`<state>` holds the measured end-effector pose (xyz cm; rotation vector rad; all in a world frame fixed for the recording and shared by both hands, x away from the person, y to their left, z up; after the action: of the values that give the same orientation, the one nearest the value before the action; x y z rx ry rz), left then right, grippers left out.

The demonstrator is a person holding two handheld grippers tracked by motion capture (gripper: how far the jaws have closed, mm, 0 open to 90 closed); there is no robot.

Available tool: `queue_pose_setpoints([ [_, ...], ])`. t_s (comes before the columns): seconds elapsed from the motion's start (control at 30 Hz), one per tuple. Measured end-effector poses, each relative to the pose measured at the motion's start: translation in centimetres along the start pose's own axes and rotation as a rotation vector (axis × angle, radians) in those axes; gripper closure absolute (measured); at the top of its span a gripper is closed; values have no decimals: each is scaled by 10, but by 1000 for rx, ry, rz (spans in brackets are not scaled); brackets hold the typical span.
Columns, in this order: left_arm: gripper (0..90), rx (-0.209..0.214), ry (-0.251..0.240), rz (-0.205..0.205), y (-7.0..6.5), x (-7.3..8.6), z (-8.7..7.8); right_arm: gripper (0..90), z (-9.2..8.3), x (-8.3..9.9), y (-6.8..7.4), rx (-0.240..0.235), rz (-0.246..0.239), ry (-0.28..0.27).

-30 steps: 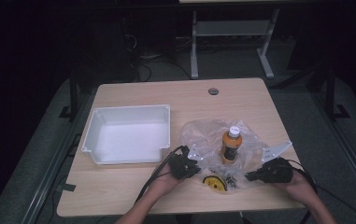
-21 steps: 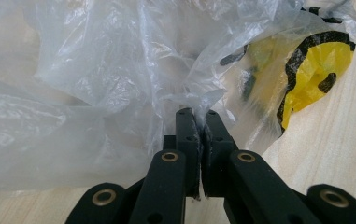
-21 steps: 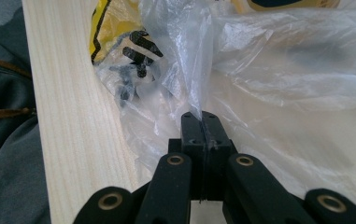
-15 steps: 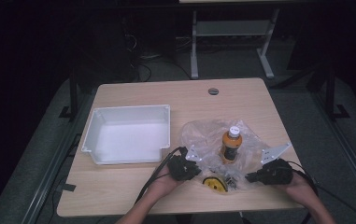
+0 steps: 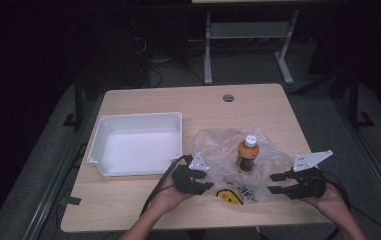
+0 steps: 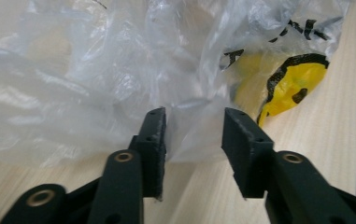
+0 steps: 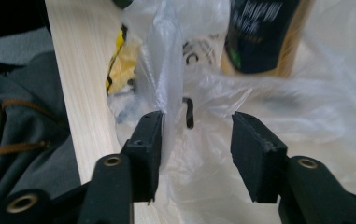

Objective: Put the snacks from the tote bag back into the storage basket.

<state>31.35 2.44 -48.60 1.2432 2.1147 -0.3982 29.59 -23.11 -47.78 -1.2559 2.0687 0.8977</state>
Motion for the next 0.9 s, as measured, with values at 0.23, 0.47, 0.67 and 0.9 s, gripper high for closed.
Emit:
queue_pose_setpoints([
  [0.23,532,-9,-32,-24,5,1,-17,458,-17,-10,2,27,-7,-52],
  [0.47,519,-25,-39,-30,9,7,-30,424,-27,-17,-1,57,-4,-58],
  [0.67,505,-39,-41,-41,12,14,-37,381,-32,-24,-5,71,-1,-66],
  [0.9,484,-56,-54,-67,18,25,-46,345,-36,-33,-8,79,-2,-72],
])
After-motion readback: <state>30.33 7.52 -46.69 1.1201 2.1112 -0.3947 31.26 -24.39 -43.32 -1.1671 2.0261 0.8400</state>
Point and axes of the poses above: each handheld gripper's, and its own axes: z roughly forward along the jaws, x roughly out of its underside, y roughly to its left, the point moved 8 cm from there along z, roughly forward along the jaws, and after that the axes turned 8 degrees about -x, right-handed, at the moved point
